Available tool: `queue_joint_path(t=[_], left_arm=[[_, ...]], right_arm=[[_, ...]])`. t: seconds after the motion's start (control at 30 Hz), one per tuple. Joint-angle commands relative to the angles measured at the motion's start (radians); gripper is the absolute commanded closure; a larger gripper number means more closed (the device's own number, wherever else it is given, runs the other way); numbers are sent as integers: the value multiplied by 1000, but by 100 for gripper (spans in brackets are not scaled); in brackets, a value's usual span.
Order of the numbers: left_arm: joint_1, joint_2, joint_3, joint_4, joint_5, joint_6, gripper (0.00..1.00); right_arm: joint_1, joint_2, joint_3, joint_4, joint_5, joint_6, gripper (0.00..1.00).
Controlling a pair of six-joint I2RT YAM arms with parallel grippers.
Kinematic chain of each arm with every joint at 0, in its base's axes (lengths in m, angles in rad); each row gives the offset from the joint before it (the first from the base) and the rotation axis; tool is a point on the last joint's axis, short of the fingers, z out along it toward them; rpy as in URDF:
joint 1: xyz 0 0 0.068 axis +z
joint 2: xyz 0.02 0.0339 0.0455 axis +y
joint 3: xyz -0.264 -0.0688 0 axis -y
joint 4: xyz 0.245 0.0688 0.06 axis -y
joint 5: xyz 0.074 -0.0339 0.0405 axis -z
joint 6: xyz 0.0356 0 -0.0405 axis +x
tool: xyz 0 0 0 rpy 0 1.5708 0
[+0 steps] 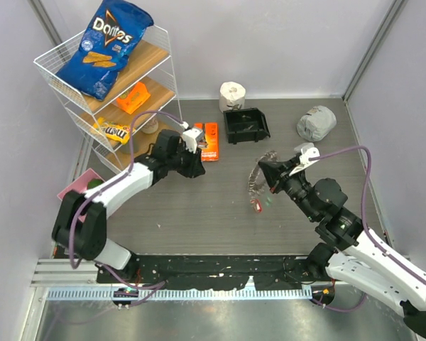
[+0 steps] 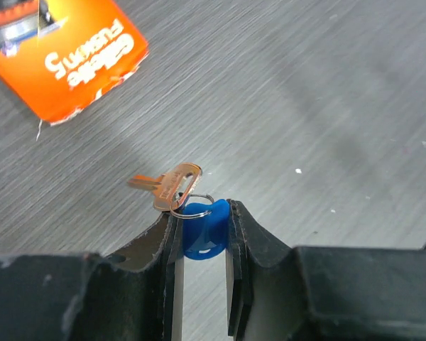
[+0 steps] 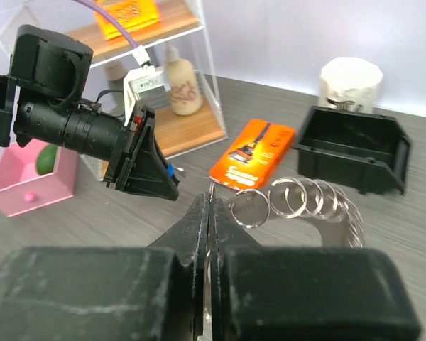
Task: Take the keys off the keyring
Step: Place the key in the container.
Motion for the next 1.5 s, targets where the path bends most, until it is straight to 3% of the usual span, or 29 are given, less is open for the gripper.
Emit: queue_joint_path(t=[0.0, 0.23, 0.6, 0.9, 0.93, 0.97, 1.03, 1.27, 1.47], left_arm=[[15, 123, 78, -28, -42, -23, 100], [18, 246, 178, 16, -24, -60, 100], [18, 560, 676, 90, -11, -215, 100], [9, 950, 1219, 56, -23, -313, 100], [6, 991, 1285, 29, -28, -325, 89], [6, 1028, 1351, 3, -31, -337, 69], [3, 1053, 1401, -19, -43, -341, 1], [-22, 791, 1074, 47, -103, -203, 1], [-26, 501, 831, -5, -109, -126, 0]], right_arm=[[-13, -43, -6, -31, 131, -37, 95], [-57, -81, -27, -102, 233, -49, 95], [-86, -94, 7, -79, 258, -97, 95], [-108, -43, 68, -42, 246, -132, 95], [-109, -40, 76, -40, 241, -133, 95], [-111, -35, 77, -40, 235, -132, 95], [-116, -29, 77, -36, 229, -130, 95], [-151, 25, 85, -39, 203, -101, 95], [-201, 90, 85, -53, 151, -54, 95]])
